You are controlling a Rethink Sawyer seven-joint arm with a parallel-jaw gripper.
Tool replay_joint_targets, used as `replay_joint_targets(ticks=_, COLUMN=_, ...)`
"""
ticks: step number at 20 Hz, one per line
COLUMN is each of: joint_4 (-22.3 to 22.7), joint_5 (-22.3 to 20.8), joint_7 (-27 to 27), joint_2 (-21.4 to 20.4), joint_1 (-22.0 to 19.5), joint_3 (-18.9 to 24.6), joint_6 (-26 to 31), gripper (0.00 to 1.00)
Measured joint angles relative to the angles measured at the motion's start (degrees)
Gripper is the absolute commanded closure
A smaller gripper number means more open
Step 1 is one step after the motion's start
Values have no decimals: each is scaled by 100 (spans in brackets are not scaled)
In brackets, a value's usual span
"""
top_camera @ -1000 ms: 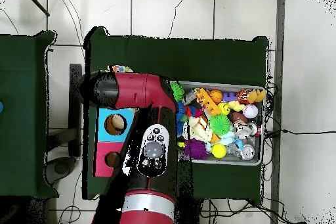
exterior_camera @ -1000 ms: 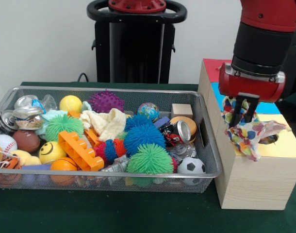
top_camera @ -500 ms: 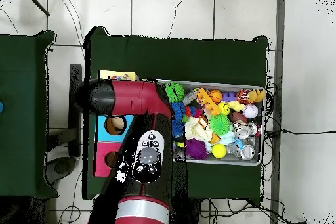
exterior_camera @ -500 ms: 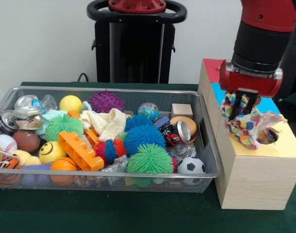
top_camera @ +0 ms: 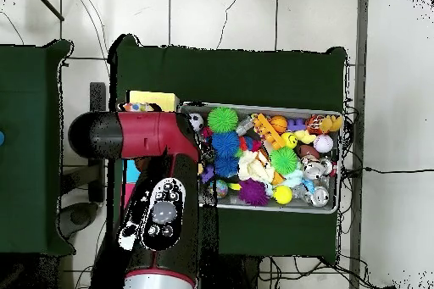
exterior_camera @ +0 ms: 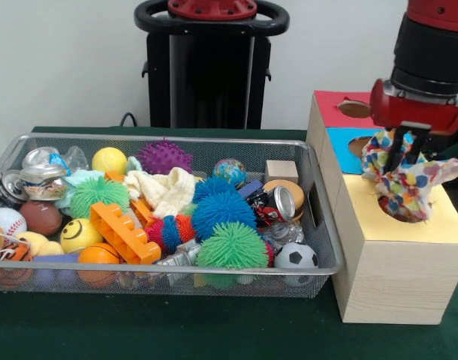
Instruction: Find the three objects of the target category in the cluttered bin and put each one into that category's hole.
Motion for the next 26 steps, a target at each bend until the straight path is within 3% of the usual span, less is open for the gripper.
replay_joint_targets(ticks=6, joint_4=53, joint_5=1, joint_7=0, joint_2=12, joint_1=197, joint_3=-11, joint_6=-30, gripper=100)
replay_joint_targets(ticks=16, joint_4=51, joint_5=8, joint_7=0, joint_2=202, joint_1=142, joint_3=-11, joint_6=-440, gripper=100)
replay_joint_targets(ticks=26, joint_4=42, joint_5=11, joint_7=0, joint_2=213, joint_1=133, joint_3=-11, joint_6=-476, gripper=100)
